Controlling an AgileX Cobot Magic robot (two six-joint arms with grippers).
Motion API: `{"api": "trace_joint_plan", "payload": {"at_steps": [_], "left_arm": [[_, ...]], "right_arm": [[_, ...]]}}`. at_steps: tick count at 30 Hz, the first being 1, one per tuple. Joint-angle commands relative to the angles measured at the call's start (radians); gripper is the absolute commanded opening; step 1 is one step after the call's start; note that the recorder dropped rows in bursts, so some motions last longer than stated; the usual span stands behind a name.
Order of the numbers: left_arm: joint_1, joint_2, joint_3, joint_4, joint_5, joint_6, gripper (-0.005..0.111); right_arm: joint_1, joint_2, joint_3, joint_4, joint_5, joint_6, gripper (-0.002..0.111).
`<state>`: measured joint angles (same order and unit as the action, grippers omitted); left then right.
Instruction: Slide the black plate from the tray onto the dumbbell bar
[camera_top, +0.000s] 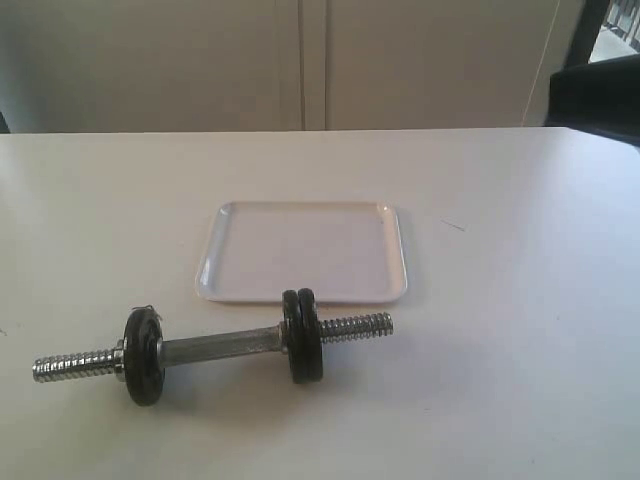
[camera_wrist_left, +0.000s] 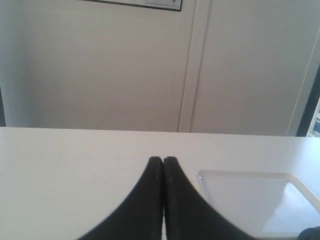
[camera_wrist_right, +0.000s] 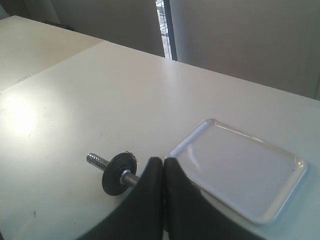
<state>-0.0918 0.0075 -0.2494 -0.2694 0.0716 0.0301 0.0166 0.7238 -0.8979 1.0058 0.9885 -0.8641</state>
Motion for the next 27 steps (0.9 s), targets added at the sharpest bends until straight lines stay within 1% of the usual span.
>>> {"api": "trace_joint_plan", "payload": {"at_steps": [1, 5, 6, 7, 8, 13, 19, 24, 27], "left_arm": [[0.004, -0.008, 0.113, 0.027, -0.078, -0.012, 0.0], [0.004, -0.008, 0.243, 0.034, -0.163, -0.012, 0.0], [0.004, -0.008, 0.249, 0.034, -0.172, -0.012, 0.0], [0.005, -0.008, 0.249, 0.034, -0.154, -0.012, 0.0], [0.009, -0.008, 0.249, 0.036, -0.079, -0.003, 0.0], [0.013, -0.008, 0.249, 0.069, 0.16, 0.087, 0.0], [0.074, -0.008, 0.249, 0.071, 0.155, 0.124, 0.0], [0.079, -0.008, 0.249, 0.074, 0.155, 0.119, 0.0], [0.079, -0.008, 0.249, 0.104, 0.155, 0.068, 0.0]], "right_arm": [[-0.006, -0.006, 0.004, 0.008, -0.002, 0.005, 0.0], [-0.006, -0.006, 0.004, 0.008, -0.002, 0.005, 0.0], [-0.006, -0.006, 0.004, 0.008, -0.002, 0.005, 0.0], [-0.006, -0.006, 0.004, 0.008, -0.002, 0.005, 0.0], [-0.006, -0.006, 0.004, 0.008, -0.002, 0.005, 0.0], [-0.006, -0.006, 0.004, 0.008, -0.002, 0.005, 0.0], [-0.006, -0.006, 0.004, 0.006, -0.002, 0.005, 0.0], [-0.006, -0.006, 0.004, 0.006, -0.002, 0.005, 0.0], [-0.006, -0.006, 0.004, 0.006, -0.002, 0.005, 0.0]]}}
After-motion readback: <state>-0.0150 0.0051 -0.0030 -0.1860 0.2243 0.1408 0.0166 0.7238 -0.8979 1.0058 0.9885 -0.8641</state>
